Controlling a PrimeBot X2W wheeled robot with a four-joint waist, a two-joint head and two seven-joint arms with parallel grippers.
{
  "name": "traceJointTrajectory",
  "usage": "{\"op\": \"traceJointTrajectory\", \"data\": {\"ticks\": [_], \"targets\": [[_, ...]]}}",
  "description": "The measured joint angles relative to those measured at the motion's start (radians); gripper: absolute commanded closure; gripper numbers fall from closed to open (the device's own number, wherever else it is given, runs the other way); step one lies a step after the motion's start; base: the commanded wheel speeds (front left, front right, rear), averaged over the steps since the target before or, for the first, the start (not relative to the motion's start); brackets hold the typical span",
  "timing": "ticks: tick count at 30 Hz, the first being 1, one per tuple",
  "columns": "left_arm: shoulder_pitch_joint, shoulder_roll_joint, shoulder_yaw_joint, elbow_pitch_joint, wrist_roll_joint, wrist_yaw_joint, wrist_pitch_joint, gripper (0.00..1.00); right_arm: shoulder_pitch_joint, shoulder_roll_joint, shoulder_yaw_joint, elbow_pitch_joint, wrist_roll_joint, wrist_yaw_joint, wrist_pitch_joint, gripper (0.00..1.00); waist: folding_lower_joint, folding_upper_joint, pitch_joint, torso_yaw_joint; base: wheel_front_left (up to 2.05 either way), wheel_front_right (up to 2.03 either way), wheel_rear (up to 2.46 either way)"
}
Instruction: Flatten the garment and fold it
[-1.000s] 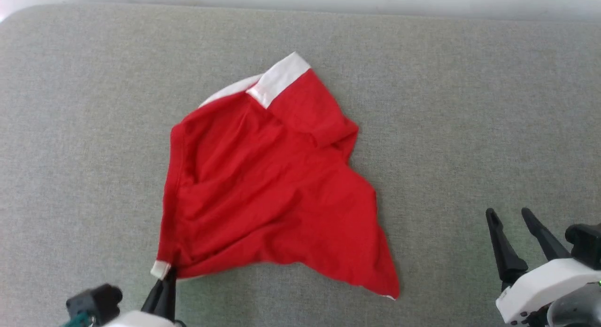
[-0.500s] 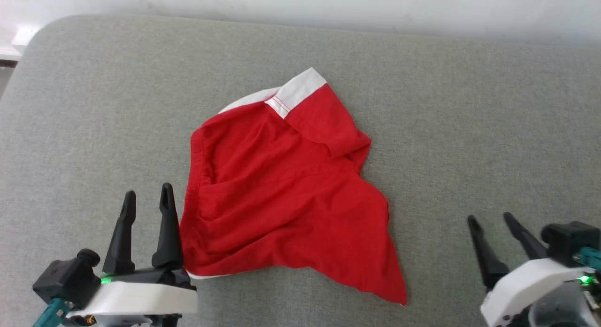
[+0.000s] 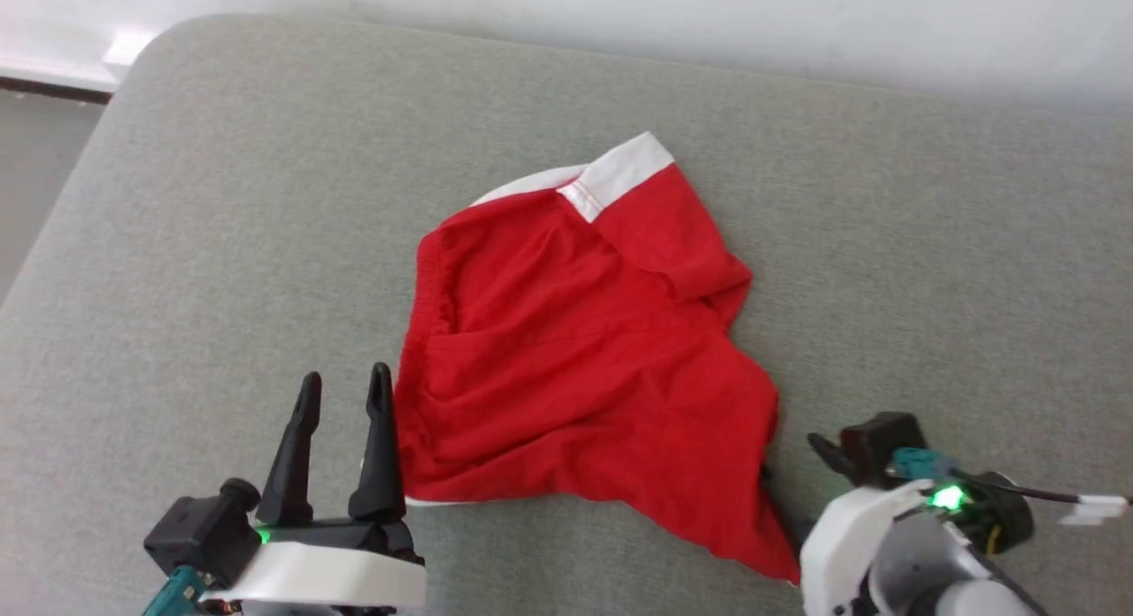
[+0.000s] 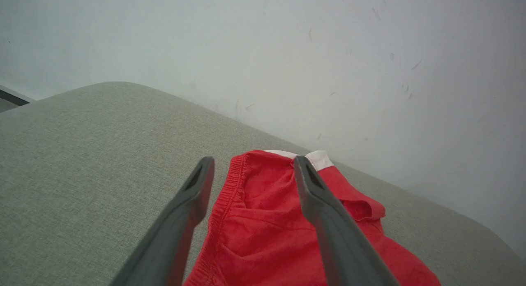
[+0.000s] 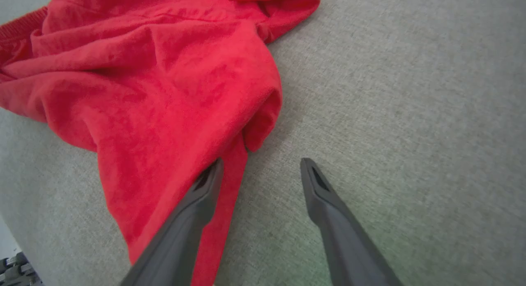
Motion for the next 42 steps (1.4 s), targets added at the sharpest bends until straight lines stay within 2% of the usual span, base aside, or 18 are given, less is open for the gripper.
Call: {"op": "traceJointTrajectory", "data": {"ticks": [6,7,9,10,15,19,22,27,29,32,33,34,35,38,42], "targets": [[0.0,-0.012,-0.002,0.03,0.012,-0.017,0.0,0.0,-0.086,-0.018,0.075,0.151,-0.004,0.0,-0.027,0.0,0.0,0.0,-0.008,0.037,0.0,0.0,0.0],[0.0,-0.016,-0.002,0.033,0.013,-0.018,0.0,0.0,-0.097,-0.018,0.079,0.168,-0.004,0.0,-0.027,0.37,0.0,0.0,-0.01,0.041,0.0,0.0,0.0],[0.0,-0.025,-0.002,0.036,0.014,-0.025,0.0,0.0,-0.116,-0.02,0.081,0.195,-0.009,0.0,-0.028,0.89,-0.0001,0.0,-0.014,0.049,0.0,0.0,0.0],[0.0,-0.027,-0.003,0.037,0.015,-0.025,0.0,0.0,-0.124,-0.02,0.08,0.202,-0.01,0.0,-0.033,1.0,0.0,0.0,-0.016,0.052,0.0,0.0,0.0],[0.003,-0.034,0.003,0.038,0.017,-0.025,0.0,0.0,-0.13,-0.035,0.05,0.194,-0.008,0.0,-0.043,1.0,0.0,-0.0001,-0.02,0.045,0.0,0.0,0.0],[0.003,-0.054,0.004,0.038,0.025,-0.026,0.0,0.0,-0.134,-0.091,-0.006,0.113,-0.004,0.0,-0.039,1.0,0.0,-0.0001,-0.021,0.03,0.0,0.0,0.0],[0.003,-0.064,0.002,0.037,0.028,-0.034,0.0,0.0,-0.135,-0.155,-0.069,0.01,0.005,0.0,0.003,1.0,0.0,-0.0001,-0.019,0.023,0.0,0.0,0.0],[0.003,-0.083,-0.002,0.038,0.04,-0.044,0.0,0.0,-0.131,-0.31,-0.184,-0.134,0.017,0.0,0.128,1.0,0.0001,-0.0001,-0.002,0.024,0.0,0.0,0.0],[0.002,-0.092,-0.004,0.044,0.041,-0.052,0.0,0.0,-0.125,-0.366,-0.214,-0.144,0.039,0.0,0.189,1.0,0.0,-0.0001,0.004,0.029,0.0,0.0,0.0],[0.002,-0.098,-0.008,0.059,0.041,-0.061,0.0,0.0,-0.116,-0.438,-0.234,-0.097,0.059,0.0,0.256,1.0,0.0001,-0.0001,0.012,0.037,0.0,0.0,0.0],[0.002,-0.099,-0.01,0.064,0.042,-0.062,0.0,0.0,-0.116,-0.45,-0.242,-0.076,0.062,0.0,0.26,0.83,0.0001,-0.0001,0.013,0.041,0.0,0.0,0.0],[0.001,-0.102,-0.013,0.067,0.043,-0.066,0.0,0.0,-0.116,-0.454,-0.25,-0.053,0.062,0.0,0.255,0.06,0.0,-0.0001,0.015,0.045,0.0,0.0,0.0],[0.0,-0.103,-0.014,0.07,0.044,-0.069,0.0,0.0,-0.119,-0.453,-0.256,-0.028,0.061,0.0,0.24,0.0,0.0,-0.0001,0.017,0.048,0.0,0.0,0.0],[-0.004,-0.106,-0.019,0.077,0.045,-0.07,0.0,0.0,-0.131,-0.422,-0.264,0.037,0.039,0.0,0.169,0.0,0.0001,-0.0001,0.021,0.055,0.0,0.0,0.0],[-0.024,-0.104,-0.021,0.08,0.051,-0.07,0.0,0.0,-0.152,-0.334,-0.26,0.074,0.033,0.0,0.085,0.0,0.0001,-0.0001,0.018,0.051,0.0,0.0,0.0]]}}
